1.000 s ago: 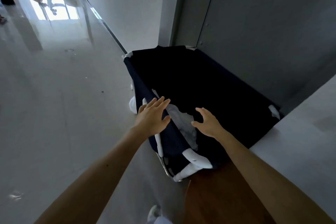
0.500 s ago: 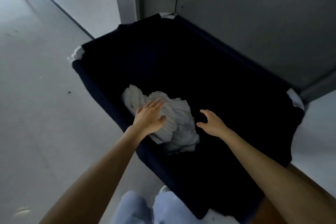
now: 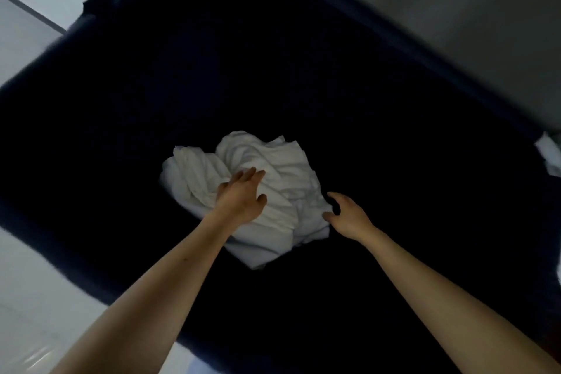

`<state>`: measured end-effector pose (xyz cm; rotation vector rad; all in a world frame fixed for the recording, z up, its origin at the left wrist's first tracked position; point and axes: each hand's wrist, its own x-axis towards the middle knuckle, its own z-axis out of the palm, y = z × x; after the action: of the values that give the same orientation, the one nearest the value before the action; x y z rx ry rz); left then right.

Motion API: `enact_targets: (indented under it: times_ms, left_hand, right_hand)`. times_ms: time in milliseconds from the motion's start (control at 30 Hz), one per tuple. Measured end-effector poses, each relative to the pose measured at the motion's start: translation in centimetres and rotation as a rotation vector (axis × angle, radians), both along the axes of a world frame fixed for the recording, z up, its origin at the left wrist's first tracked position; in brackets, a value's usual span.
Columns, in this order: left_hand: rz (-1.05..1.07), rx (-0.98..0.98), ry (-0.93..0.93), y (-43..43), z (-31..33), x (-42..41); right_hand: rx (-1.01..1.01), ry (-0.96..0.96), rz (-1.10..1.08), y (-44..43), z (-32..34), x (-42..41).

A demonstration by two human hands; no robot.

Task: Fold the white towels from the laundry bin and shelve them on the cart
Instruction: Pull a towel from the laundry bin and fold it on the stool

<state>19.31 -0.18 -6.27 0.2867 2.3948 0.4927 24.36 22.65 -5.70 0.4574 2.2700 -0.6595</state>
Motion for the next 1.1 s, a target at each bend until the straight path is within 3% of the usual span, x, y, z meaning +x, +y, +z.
enact_targets:
  times_ms: [300, 633, 733, 800, 967, 1033, 1100]
  left_hand:
    - [0.029, -0.033, -0.091, -0.5, -15.5, -4.3]
    - [0.087, 0.05, 0.211, 0.6, -32.2, -9.8]
    - [0.031, 0.069, 0.175, 0.9, -36.6, -9.7]
    - [0.001, 0.041, 0.175, 1.2, -38.1, -9.2]
    - [-0.058, 0.054, 0.2, 2.4, -39.1, -8.2]
    - [-0.065, 0.055, 0.198, 2.8, -39.0, -7.9]
    - [-0.073, 0.053, 0.195, 3.1, -38.9, -7.8]
  right_hand:
    - [0.036, -0.134, -0.001, -0.7, -15.2, -6.0]
    - [0.012, -0.015, 0.183, 0.7, -33.6, -16.1]
    - [-0.102, -0.126, 0.335, 0.5, -37.4, -16.2]
    - [-0.079, -0.139, 0.43, 0.3, -39.2, -15.2]
    - [0.033, 0.024, 0.262, 0.4, -41.1, -14.7]
    - [0.078, -0.008, 0.257, 1.0, -41.5, -14.5]
    - [0.085, -0.081, 0.094, 1.8, -41.8, -14.6]
